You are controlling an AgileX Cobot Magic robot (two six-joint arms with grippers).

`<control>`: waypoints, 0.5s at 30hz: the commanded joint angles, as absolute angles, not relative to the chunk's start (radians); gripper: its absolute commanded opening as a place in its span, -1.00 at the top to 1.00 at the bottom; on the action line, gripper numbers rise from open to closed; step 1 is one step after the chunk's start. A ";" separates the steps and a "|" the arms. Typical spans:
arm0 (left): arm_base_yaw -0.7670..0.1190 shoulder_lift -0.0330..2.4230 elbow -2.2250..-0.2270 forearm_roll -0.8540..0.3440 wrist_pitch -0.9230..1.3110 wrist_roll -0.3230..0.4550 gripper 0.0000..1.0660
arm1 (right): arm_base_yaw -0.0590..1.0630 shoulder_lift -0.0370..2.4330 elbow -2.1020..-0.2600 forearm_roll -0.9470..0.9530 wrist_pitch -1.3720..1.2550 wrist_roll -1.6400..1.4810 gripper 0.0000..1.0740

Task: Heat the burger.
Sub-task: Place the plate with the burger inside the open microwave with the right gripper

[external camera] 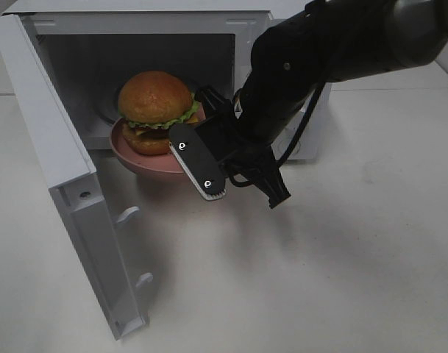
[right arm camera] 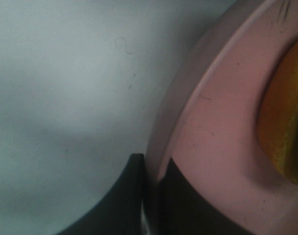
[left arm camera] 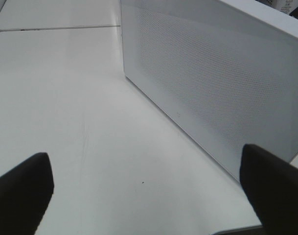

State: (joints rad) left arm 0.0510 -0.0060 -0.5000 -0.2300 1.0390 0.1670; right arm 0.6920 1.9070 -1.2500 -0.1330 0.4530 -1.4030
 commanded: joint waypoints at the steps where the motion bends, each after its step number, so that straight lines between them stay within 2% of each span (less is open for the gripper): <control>1: 0.046 -0.029 -0.497 -0.236 1.030 0.168 -0.83 | 0.690 1.910 -1.294 -0.157 0.411 -1.354 1.00; 15: 0.046 -0.029 -0.497 -0.236 1.030 0.168 -0.83 | 0.690 2.017 -1.483 -0.183 0.494 -1.293 1.00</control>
State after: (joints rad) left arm 0.0510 -0.0060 -0.5000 -0.2300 1.0390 0.1670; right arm 0.6980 2.0290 -1.4630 -0.1600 0.5220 -1.3110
